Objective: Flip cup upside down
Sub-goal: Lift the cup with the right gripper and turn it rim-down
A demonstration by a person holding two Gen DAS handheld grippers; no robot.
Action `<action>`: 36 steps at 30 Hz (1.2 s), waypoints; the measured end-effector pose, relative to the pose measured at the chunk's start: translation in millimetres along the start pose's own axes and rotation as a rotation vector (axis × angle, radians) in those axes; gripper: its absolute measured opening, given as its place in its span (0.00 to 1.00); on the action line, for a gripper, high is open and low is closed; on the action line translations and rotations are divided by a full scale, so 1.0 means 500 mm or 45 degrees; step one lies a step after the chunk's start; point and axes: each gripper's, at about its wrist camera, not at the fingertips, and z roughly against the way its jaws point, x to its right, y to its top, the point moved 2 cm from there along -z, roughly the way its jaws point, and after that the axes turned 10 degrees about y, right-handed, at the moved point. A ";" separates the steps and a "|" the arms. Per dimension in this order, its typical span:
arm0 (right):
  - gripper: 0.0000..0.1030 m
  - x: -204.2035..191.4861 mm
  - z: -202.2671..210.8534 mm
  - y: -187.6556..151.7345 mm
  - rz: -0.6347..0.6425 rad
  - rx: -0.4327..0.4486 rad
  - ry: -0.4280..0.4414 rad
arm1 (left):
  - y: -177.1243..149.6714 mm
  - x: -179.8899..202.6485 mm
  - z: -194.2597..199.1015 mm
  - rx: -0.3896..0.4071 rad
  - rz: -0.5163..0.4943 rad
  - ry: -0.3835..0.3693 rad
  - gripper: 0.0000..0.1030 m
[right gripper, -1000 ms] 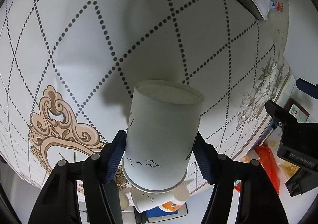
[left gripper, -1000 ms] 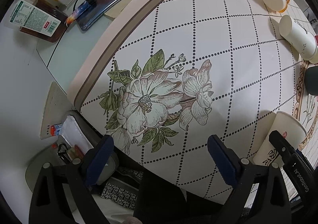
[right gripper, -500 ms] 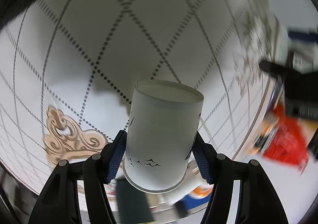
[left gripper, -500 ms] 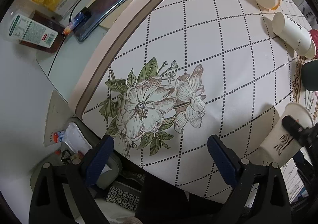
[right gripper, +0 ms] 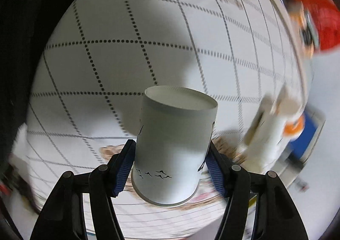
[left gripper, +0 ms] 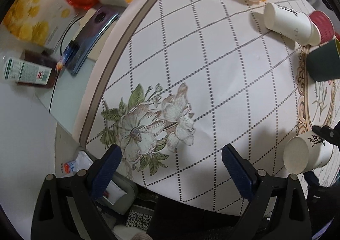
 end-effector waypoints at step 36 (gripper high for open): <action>0.80 0.133 -0.177 -0.242 -1.589 -0.039 0.996 | -0.006 0.108 0.040 0.041 -0.175 -0.009 0.94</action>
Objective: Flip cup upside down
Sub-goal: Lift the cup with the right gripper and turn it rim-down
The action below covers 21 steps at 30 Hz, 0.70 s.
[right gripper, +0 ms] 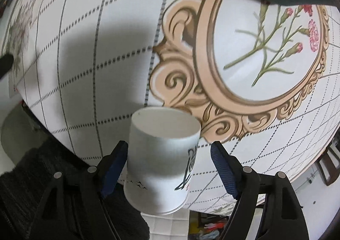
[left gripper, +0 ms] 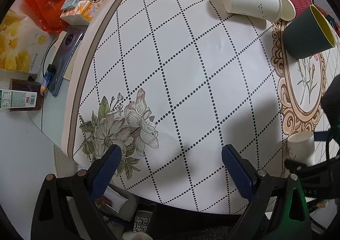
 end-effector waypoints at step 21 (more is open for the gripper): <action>0.64 0.031 0.136 -0.113 -0.157 0.662 -0.069 | -0.022 0.049 0.027 0.034 -0.117 -0.001 0.94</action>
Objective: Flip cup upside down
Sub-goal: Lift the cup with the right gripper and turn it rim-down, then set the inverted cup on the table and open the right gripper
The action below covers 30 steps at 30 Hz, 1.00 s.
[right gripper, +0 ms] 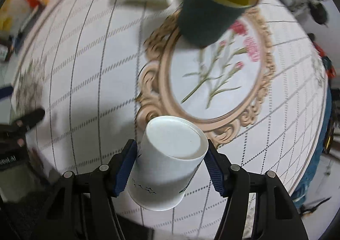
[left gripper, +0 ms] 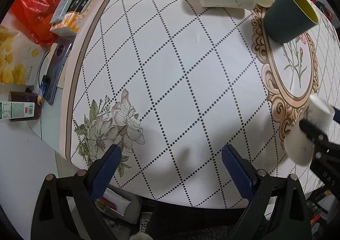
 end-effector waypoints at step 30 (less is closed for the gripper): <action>0.92 -0.032 0.062 -0.183 -0.344 0.344 -0.084 | -0.045 0.061 0.106 0.198 -0.187 -0.042 0.94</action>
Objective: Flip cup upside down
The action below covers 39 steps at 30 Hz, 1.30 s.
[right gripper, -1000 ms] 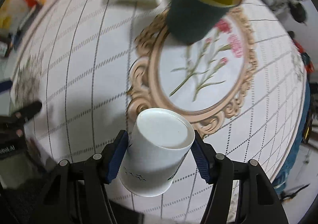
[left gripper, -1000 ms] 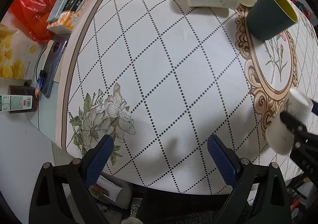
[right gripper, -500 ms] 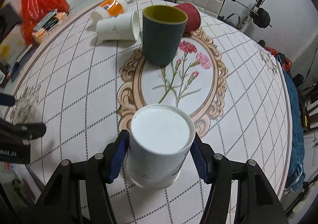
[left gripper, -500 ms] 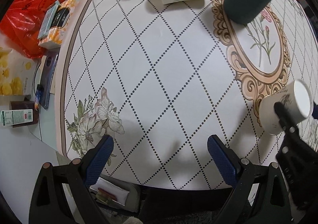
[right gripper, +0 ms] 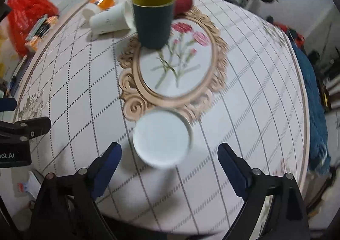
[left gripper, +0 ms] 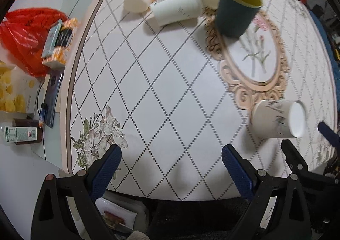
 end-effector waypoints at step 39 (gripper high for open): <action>0.95 0.026 0.674 -0.225 -0.237 0.390 -0.082 | -0.241 -0.016 0.514 0.495 0.103 -0.090 0.98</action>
